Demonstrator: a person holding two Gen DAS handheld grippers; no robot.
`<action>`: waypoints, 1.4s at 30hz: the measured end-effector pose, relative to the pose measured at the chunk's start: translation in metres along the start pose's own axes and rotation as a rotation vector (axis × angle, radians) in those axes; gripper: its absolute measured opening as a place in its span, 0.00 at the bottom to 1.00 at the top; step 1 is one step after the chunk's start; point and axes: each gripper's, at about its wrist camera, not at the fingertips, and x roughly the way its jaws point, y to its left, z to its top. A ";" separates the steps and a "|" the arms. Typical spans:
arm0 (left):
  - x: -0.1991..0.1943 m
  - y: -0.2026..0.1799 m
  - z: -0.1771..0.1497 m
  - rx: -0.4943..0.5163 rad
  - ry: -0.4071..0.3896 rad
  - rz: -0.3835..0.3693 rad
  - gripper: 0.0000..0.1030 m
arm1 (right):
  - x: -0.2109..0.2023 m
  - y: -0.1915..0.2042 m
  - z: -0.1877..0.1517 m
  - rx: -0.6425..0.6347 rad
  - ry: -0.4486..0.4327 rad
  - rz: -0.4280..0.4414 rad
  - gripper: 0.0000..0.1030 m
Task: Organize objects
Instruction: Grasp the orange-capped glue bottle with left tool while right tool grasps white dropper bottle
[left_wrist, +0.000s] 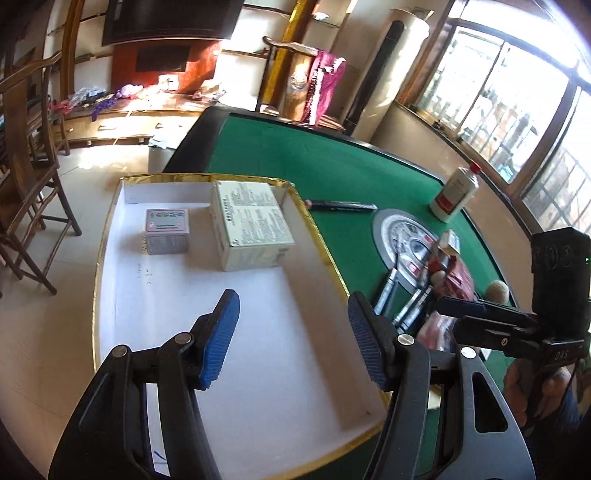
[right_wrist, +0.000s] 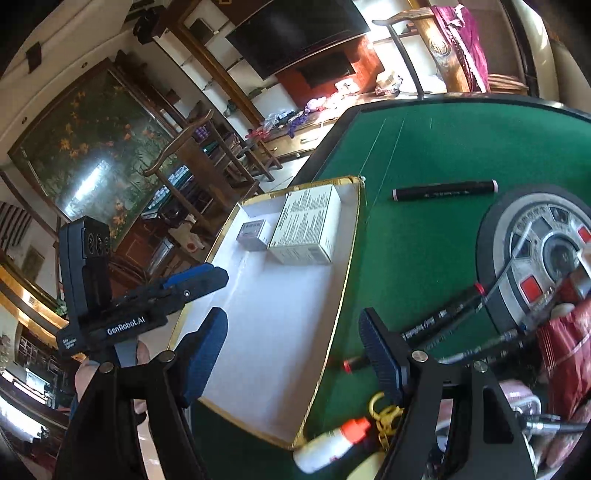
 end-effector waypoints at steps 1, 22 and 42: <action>-0.004 -0.009 -0.005 0.021 -0.001 -0.012 0.60 | -0.009 -0.004 -0.008 0.001 0.000 0.021 0.72; 0.028 -0.149 -0.096 0.503 0.280 -0.001 0.29 | -0.104 -0.056 -0.173 -0.232 0.063 0.235 0.72; 0.095 -0.148 -0.095 0.554 0.495 0.178 0.29 | -0.109 -0.050 -0.181 -0.286 0.059 0.307 0.72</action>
